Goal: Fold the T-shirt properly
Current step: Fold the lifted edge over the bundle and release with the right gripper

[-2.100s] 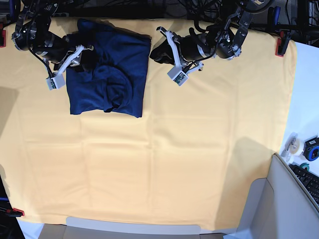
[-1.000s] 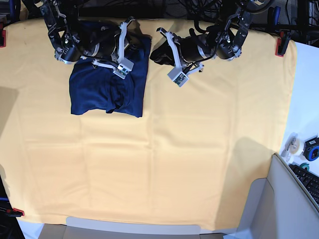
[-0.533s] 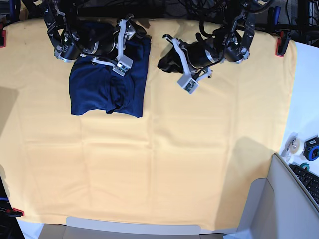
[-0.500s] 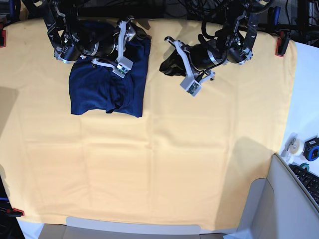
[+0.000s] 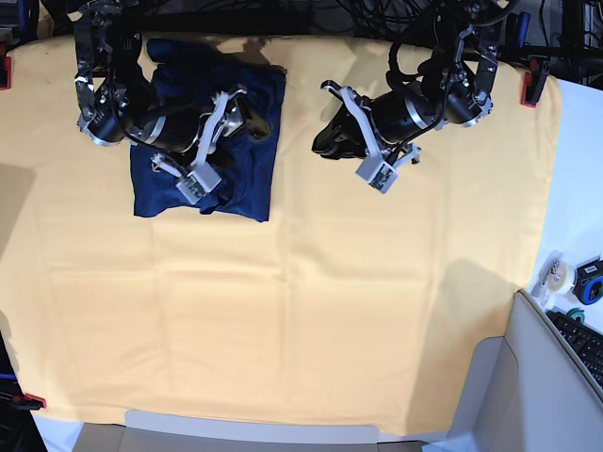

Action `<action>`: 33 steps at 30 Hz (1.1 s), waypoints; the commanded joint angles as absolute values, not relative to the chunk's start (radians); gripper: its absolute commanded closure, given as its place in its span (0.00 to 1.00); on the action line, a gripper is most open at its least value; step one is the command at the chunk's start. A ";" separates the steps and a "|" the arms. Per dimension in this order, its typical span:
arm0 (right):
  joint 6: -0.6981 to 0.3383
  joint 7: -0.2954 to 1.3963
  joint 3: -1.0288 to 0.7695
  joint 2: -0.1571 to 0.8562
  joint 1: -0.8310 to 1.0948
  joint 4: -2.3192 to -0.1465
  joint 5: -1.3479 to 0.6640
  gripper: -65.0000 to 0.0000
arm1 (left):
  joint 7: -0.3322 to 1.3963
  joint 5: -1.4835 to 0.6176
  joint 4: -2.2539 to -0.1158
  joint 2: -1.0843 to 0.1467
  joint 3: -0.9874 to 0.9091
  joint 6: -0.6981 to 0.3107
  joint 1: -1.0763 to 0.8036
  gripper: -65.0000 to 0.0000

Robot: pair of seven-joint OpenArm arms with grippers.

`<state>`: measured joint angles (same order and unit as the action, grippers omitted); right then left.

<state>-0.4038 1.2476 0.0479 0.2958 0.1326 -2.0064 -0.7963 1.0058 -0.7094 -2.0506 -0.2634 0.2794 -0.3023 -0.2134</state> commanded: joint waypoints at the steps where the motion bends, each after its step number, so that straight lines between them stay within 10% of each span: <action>1: -0.407 1.231 -0.008 0.308 0.122 -2.018 -0.800 0.33 | 0.987 -0.723 -2.075 -0.265 0.278 -0.306 -0.208 0.90; 8: -0.407 1.236 -0.229 0.302 0.166 -1.998 -0.797 0.40 | 0.992 -0.725 -2.078 -0.265 0.415 -0.308 -0.157 0.91; 15: -0.407 1.231 -0.268 0.297 0.148 -1.894 -0.797 1.00 | 1.003 -0.720 -2.075 -0.262 0.702 -0.306 0.021 1.00; 33: -0.406 1.196 -0.269 0.186 0.016 -1.713 -0.797 1.00 | 0.944 -0.602 -1.810 -0.030 0.733 -0.278 0.127 1.00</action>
<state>-0.3996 1.2282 -0.2653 0.1761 0.0349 -1.6955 -0.7795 0.9764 -0.5995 -1.7920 -0.0402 0.7368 -0.2741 0.1059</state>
